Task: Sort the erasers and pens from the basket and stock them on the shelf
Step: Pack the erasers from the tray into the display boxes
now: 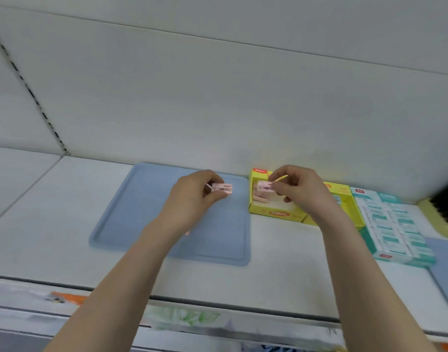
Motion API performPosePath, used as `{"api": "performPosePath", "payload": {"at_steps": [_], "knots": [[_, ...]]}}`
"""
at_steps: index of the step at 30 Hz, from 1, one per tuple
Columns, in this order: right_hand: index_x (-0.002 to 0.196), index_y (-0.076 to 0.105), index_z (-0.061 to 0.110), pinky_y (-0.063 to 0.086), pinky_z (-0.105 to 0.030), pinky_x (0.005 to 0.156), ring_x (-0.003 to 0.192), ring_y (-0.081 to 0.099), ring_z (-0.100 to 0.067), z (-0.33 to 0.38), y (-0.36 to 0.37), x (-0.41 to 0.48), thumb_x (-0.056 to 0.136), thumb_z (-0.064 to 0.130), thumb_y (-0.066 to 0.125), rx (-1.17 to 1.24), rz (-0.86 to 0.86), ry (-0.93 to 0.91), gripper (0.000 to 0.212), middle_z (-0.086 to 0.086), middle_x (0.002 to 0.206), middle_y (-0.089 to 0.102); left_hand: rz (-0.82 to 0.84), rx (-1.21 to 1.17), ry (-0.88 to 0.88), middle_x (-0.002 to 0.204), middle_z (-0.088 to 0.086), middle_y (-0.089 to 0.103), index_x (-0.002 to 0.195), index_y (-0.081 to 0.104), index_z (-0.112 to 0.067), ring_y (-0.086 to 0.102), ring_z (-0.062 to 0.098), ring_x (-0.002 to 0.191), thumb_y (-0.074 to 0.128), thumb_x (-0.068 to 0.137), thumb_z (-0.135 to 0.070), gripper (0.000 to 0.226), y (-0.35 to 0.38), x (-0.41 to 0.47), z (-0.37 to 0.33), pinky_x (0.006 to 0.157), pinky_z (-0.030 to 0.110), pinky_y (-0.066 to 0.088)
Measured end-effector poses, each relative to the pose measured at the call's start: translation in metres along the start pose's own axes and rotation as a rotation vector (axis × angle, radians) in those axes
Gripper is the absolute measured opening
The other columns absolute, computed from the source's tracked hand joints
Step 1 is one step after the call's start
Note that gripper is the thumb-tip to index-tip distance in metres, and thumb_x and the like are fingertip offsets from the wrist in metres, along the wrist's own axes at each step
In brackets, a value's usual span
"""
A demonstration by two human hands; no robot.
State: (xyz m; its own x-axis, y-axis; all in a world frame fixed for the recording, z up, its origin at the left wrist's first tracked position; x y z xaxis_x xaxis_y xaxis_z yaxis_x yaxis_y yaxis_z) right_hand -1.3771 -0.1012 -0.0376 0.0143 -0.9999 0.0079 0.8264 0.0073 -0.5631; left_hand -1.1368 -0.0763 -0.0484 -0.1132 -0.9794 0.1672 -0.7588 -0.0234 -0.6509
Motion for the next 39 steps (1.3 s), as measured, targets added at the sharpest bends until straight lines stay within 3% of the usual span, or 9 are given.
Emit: {"api": "performPosePath", "payload": {"at_steps": [3, 5, 8, 10, 17, 25, 31, 36, 39], "knots": [[0.084, 0.073, 0.02, 0.05, -0.03, 0.063, 0.062, 0.059, -0.014, -0.014, 0.004, -0.001, 0.083, 0.007, 0.068, -0.092, 0.157, 0.093, 0.014, 0.001, 0.062, 0.065, 0.131, 0.106, 0.071, 0.093, -0.002, 0.068, 0.103, 0.069, -0.02, 0.061, 0.014, 0.087, 0.067, 0.088, -0.028, 0.017, 0.034, 0.012, -0.016, 0.076, 0.026, 0.041], [0.085, 0.075, 0.02, 0.044, -0.018, 0.056, 0.057, 0.057, -0.007, -0.015, 0.014, 0.002, 0.081, 0.01, 0.072, -0.191, 0.197, 0.082, 0.011, 0.003, 0.064, 0.065, 0.161, 0.16, 0.083, 0.09, 0.0, 0.065, 0.104, 0.069, -0.021, 0.059, 0.018, 0.088, 0.066, 0.089, -0.03, 0.018, 0.046, 0.016, -0.017, 0.076, 0.03, 0.04], [0.087, 0.077, 0.021, 0.04, -0.009, 0.051, 0.07, 0.062, -0.008, -0.011, 0.02, 0.007, 0.075, 0.019, 0.081, -0.315, 0.192, 0.043, 0.013, 0.003, 0.078, 0.07, 0.177, 0.173, 0.074, 0.091, 0.002, 0.065, 0.106, 0.07, -0.022, 0.059, 0.021, 0.089, 0.064, 0.09, -0.033, 0.02, 0.05, 0.019, -0.013, 0.079, 0.034, 0.043], [0.086, 0.078, 0.023, 0.039, -0.009, 0.052, 0.074, 0.062, -0.008, -0.009, 0.019, 0.009, 0.072, 0.024, 0.084, -0.368, 0.19, 0.037, 0.016, 0.005, 0.081, 0.069, 0.185, 0.158, 0.064, 0.093, 0.003, 0.066, 0.106, 0.07, -0.021, 0.058, 0.021, 0.089, 0.063, 0.09, -0.034, 0.021, 0.05, 0.019, -0.011, 0.083, 0.036, 0.044], [0.079, 0.078, 0.022, 0.038, -0.013, 0.053, 0.06, 0.056, 0.001, -0.009, 0.021, 0.014, 0.07, 0.024, 0.085, -0.45, 0.194, -0.003, 0.011, 0.016, 0.063, 0.061, 0.171, 0.175, 0.05, 0.098, 0.004, 0.065, 0.112, 0.069, -0.022, 0.058, 0.021, 0.094, 0.062, 0.091, -0.033, 0.025, 0.05, 0.02, -0.012, 0.083, 0.033, 0.043], [0.086, 0.078, 0.026, 0.043, -0.015, 0.057, 0.075, 0.06, -0.006, -0.007, 0.02, 0.013, 0.075, 0.024, 0.081, -0.464, 0.26, -0.084, 0.012, 0.006, 0.085, 0.068, 0.161, 0.195, 0.08, 0.094, 0.003, 0.065, 0.11, 0.07, -0.022, 0.059, 0.019, 0.092, 0.063, 0.091, -0.035, 0.024, 0.048, 0.019, -0.015, 0.084, 0.034, 0.043], [0.084, 0.077, 0.024, 0.045, -0.013, 0.057, 0.074, 0.063, -0.003, -0.005, 0.019, 0.017, 0.075, 0.025, 0.079, -0.514, 0.322, -0.109, 0.01, 0.012, 0.079, 0.07, 0.16, 0.21, 0.074, 0.092, 0.002, 0.064, 0.11, 0.07, -0.021, 0.057, 0.018, 0.09, 0.062, 0.092, -0.034, 0.024, 0.047, 0.019, -0.017, 0.08, 0.031, 0.041], [0.085, 0.078, 0.024, 0.053, -0.021, 0.066, 0.073, 0.063, -0.002, -0.003, 0.016, 0.015, 0.078, 0.026, 0.078, -0.473, 0.318, -0.11, 0.007, 0.01, 0.083, 0.071, 0.159, 0.222, 0.072, 0.094, 0.002, 0.064, 0.111, 0.069, -0.021, 0.057, 0.018, 0.09, 0.061, 0.092, -0.035, 0.025, 0.047, 0.02, -0.018, 0.079, 0.03, 0.041], [0.083, 0.078, 0.025, 0.051, -0.017, 0.066, 0.072, 0.062, 0.002, -0.004, 0.017, 0.012, 0.078, 0.025, 0.078, -0.406, 0.299, -0.114, 0.005, 0.012, 0.083, 0.072, 0.158, 0.211, 0.069, 0.092, 0.002, 0.064, 0.109, 0.07, -0.022, 0.057, 0.018, 0.089, 0.061, 0.092, -0.035, 0.023, 0.047, 0.019, -0.018, 0.08, 0.032, 0.043]]}}
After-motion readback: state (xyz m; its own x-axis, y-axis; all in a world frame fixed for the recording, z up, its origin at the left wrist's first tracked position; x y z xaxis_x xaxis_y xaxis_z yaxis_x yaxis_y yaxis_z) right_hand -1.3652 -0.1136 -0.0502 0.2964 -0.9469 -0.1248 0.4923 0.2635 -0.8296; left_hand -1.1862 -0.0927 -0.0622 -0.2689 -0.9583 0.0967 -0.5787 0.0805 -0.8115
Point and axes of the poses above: each hand's wrist, its own x-axis towards the middle knuckle, its own y-axis out of the palm, z = x × y, the point moved 5 cm from there along x, towards the middle knuckle
